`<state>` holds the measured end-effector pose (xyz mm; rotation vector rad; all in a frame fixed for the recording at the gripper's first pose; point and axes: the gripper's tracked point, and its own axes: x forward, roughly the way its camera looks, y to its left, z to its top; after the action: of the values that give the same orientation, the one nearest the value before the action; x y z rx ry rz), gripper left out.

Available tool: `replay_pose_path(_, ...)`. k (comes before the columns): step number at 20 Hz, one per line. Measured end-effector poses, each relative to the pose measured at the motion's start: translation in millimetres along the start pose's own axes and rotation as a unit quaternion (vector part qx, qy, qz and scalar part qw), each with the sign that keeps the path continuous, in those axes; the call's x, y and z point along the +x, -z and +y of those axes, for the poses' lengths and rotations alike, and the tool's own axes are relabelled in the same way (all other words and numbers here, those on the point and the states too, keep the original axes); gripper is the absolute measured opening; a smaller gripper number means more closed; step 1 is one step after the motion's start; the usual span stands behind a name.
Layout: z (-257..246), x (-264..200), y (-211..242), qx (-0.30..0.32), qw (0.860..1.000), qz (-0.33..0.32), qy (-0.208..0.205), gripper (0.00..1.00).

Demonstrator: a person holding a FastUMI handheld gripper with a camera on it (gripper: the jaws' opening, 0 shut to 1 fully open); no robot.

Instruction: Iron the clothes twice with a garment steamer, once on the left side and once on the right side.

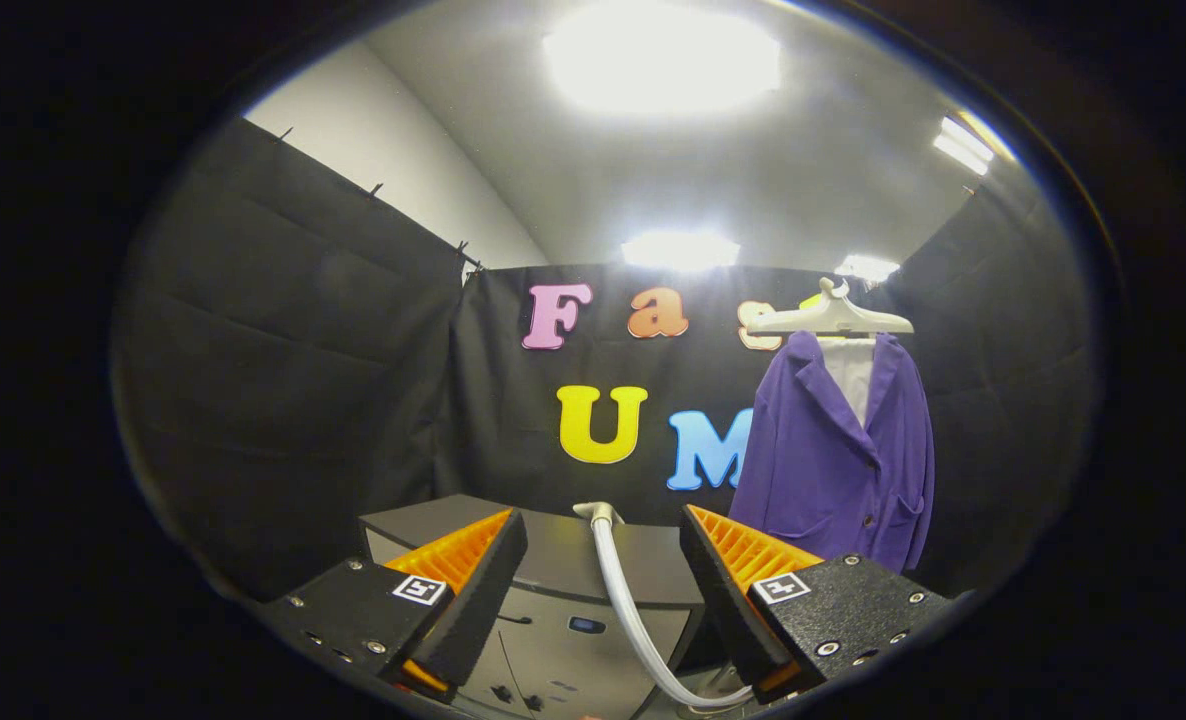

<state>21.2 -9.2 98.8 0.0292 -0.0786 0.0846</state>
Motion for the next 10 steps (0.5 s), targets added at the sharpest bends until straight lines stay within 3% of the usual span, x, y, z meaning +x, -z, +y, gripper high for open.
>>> replay_pose_path(10, 16.7, 58.2, -54.6, 0.005, 1.000, 0.002, 0.024, 0.95)
